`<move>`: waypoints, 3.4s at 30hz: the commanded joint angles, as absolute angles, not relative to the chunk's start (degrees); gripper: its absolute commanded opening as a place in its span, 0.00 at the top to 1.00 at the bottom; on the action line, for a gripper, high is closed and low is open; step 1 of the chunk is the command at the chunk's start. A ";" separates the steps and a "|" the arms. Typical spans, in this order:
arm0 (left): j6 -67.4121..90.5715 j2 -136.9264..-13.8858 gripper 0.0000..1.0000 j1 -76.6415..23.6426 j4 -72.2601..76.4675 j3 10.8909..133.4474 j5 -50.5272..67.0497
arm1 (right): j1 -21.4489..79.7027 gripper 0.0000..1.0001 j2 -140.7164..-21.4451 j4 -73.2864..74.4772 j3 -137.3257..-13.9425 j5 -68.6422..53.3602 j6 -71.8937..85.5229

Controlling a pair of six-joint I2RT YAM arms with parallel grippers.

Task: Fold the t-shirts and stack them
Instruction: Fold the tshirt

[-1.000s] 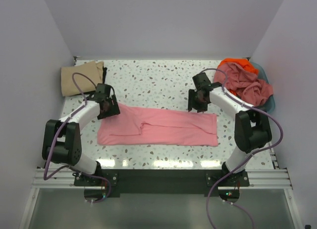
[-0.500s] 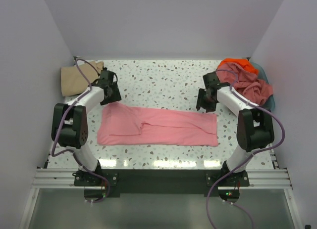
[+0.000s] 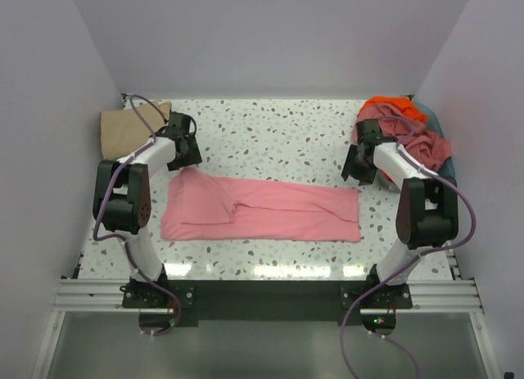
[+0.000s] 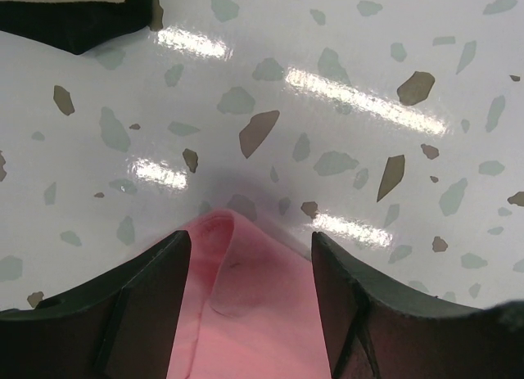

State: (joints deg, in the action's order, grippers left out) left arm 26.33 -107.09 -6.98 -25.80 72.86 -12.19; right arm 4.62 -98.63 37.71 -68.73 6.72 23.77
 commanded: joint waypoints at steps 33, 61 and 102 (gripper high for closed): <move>26.63 -109.16 0.51 -5.89 -24.96 74.62 -13.18 | 3.43 0.65 -101.69 33.22 -64.95 9.84 24.52; 27.86 -108.90 0.91 -4.66 -24.08 73.13 -12.74 | 3.43 0.89 -102.83 34.28 -66.36 10.81 24.52; 23.82 -102.05 0.21 -1.93 -23.11 74.44 -8.09 | 0.70 0.46 -103.99 36.82 -76.55 8.44 21.88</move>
State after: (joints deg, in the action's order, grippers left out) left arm 24.21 -106.83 -2.33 -23.75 71.46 -8.93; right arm 1.06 -107.57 35.62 -74.35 9.45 22.63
